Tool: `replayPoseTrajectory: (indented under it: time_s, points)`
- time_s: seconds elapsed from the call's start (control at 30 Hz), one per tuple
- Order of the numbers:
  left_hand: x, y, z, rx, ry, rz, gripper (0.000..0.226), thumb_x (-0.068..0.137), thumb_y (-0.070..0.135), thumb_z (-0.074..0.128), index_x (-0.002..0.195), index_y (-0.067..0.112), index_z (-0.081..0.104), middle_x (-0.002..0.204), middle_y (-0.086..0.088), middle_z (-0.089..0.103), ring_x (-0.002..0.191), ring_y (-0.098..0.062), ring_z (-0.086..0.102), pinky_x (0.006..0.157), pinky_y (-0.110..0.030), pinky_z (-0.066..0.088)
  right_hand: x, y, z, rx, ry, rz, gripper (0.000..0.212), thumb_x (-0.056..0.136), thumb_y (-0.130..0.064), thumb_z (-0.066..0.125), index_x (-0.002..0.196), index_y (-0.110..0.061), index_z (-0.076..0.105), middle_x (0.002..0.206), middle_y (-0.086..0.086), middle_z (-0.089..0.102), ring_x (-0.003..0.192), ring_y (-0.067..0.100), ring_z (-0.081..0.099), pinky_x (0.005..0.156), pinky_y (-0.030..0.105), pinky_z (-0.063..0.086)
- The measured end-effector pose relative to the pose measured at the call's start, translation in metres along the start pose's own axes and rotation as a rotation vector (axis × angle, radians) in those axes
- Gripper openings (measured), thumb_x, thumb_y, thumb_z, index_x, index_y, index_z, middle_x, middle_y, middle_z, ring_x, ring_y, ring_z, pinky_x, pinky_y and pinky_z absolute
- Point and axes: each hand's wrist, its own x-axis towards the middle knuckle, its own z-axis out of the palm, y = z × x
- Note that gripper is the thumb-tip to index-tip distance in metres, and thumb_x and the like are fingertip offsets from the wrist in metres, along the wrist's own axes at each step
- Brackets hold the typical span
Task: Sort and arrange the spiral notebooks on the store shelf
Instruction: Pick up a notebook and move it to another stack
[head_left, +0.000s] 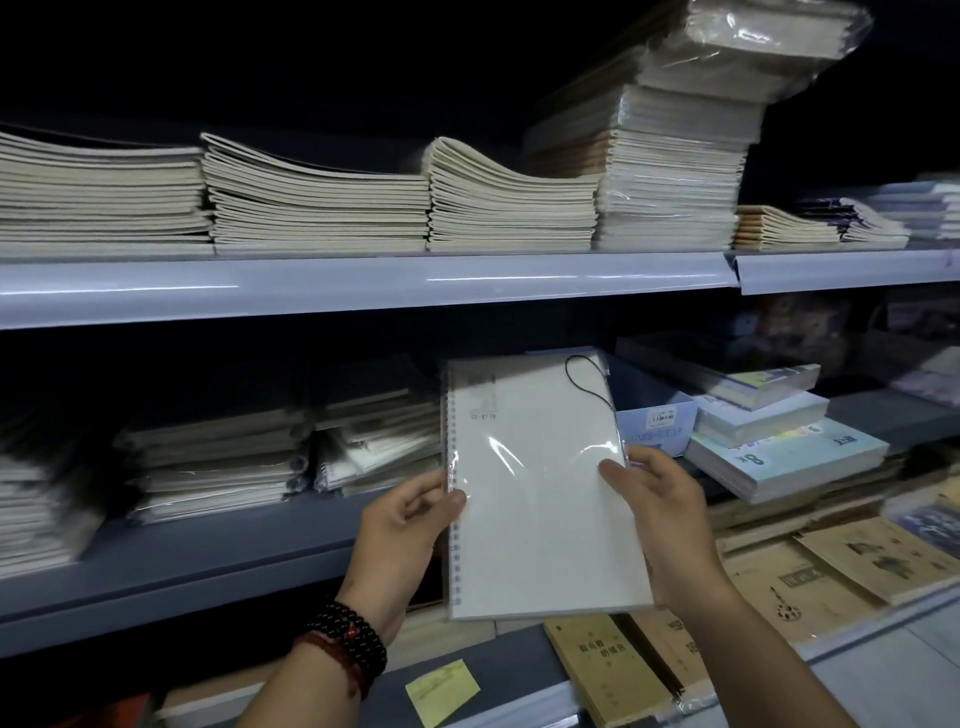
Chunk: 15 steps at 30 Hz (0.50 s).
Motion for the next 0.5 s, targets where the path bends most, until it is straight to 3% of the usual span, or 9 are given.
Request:
replayPoseTrajectory:
  time_s: [0.1, 0.2, 0.3, 0.37, 0.43, 0.5]
  points:
    - [0.001, 0.0, -0.002, -0.001, 0.02, 0.0, 0.019, 0.094, 0.015, 0.069, 0.111, 0.019, 0.073, 0.101, 0.001, 0.078, 0.096, -0.017, 0.074, 0.088, -0.035, 0.058, -0.001, 0.0, 0.0, -0.025, -0.022, -0.042, 0.015, 0.091, -0.021, 0.071, 0.105, -0.018, 0.067, 0.097, 0.003, 0.076, 0.087, 0.02, 0.073, 0.076, 0.039, 0.058]
    - [0.003, -0.002, -0.004, 0.007, 0.115, 0.052, 0.015, 0.086, 0.021, 0.077, 0.101, 0.024, 0.076, 0.098, 0.001, 0.077, 0.089, -0.011, 0.072, 0.075, -0.022, 0.055, 0.0, 0.001, -0.005, -0.052, -0.027, -0.103, 0.012, 0.087, -0.021, 0.074, 0.099, -0.021, 0.071, 0.092, 0.003, 0.073, 0.088, 0.022, 0.071, 0.078, 0.039, 0.059]
    - [0.003, -0.002, -0.004, 0.039, 0.177, 0.135, 0.016, 0.082, 0.023, 0.081, 0.097, 0.028, 0.078, 0.091, -0.007, 0.073, 0.079, -0.016, 0.066, 0.076, -0.029, 0.054, 0.001, 0.0, -0.012, -0.118, -0.019, -0.187, 0.011, 0.084, -0.022, 0.078, 0.093, -0.025, 0.072, 0.088, 0.014, 0.067, 0.087, 0.032, 0.065, 0.08, 0.044, 0.057]
    - [0.0, 0.001, -0.003, 0.022, 0.168, 0.189, 0.014, 0.087, 0.016, 0.076, 0.099, 0.023, 0.076, 0.085, -0.013, 0.071, 0.067, -0.016, 0.063, 0.065, -0.029, 0.053, 0.0, 0.0, -0.013, -0.12, -0.038, -0.229, 0.011, 0.084, -0.02, 0.077, 0.094, -0.022, 0.071, 0.086, 0.012, 0.07, 0.086, 0.029, 0.067, 0.079, 0.042, 0.057]
    - [-0.003, 0.006, -0.001, -0.047, 0.141, 0.213, 0.019, 0.089, 0.001, 0.071, 0.098, 0.017, 0.077, 0.088, -0.008, 0.075, 0.07, -0.018, 0.068, 0.061, -0.026, 0.055, -0.003, 0.0, -0.012, -0.023, -0.047, -0.259, 0.014, 0.086, -0.009, 0.071, 0.098, -0.016, 0.07, 0.09, 0.006, 0.073, 0.091, 0.021, 0.07, 0.081, 0.033, 0.058]
    - [-0.004, 0.008, -0.001, -0.087, 0.132, 0.223, 0.029, 0.089, -0.006, 0.067, 0.098, 0.019, 0.078, 0.097, -0.001, 0.078, 0.086, -0.018, 0.073, 0.073, -0.032, 0.06, -0.003, 0.0, -0.012, 0.093, -0.056, -0.289, 0.024, 0.088, 0.01, 0.058, 0.099, -0.008, 0.069, 0.096, 0.003, 0.073, 0.095, 0.019, 0.068, 0.082, 0.029, 0.056]
